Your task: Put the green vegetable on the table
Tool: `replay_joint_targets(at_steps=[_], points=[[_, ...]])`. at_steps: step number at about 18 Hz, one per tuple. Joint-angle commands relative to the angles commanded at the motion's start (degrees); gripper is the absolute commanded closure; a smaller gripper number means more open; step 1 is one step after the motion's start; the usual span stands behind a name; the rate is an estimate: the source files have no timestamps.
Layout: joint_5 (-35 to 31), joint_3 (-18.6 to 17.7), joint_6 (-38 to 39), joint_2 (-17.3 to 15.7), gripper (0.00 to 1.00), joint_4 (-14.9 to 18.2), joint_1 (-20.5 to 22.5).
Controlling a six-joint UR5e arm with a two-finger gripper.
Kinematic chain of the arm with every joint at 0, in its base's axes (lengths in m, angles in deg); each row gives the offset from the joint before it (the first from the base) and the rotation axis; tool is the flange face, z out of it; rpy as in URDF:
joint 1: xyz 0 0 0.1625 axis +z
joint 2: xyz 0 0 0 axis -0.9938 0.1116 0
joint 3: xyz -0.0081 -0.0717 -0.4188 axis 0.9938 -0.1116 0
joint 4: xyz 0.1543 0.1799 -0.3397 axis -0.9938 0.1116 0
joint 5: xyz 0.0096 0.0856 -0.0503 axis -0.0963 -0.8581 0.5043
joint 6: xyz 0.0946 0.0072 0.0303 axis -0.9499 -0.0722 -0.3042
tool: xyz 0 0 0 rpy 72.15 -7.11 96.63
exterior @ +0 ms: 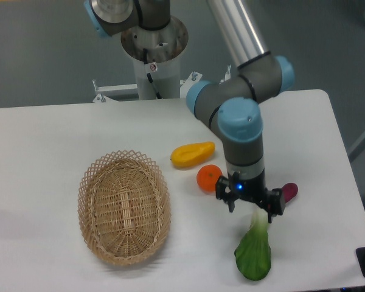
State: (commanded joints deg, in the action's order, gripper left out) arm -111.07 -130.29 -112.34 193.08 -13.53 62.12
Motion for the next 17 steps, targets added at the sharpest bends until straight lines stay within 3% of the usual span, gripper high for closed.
replay_joint_targets(at_steps=[4,9,13,17], points=[[1.05,0.70,-7.39,-3.87,0.00,8.26,2.81],[1.23,2.81,-16.78,-6.24,0.00,18.46,5.98],[1.41,2.81,-23.12,-7.91,0.00,21.72,8.53],[1.41,2.46,-23.83,-8.01,0.00,21.99,8.88]])
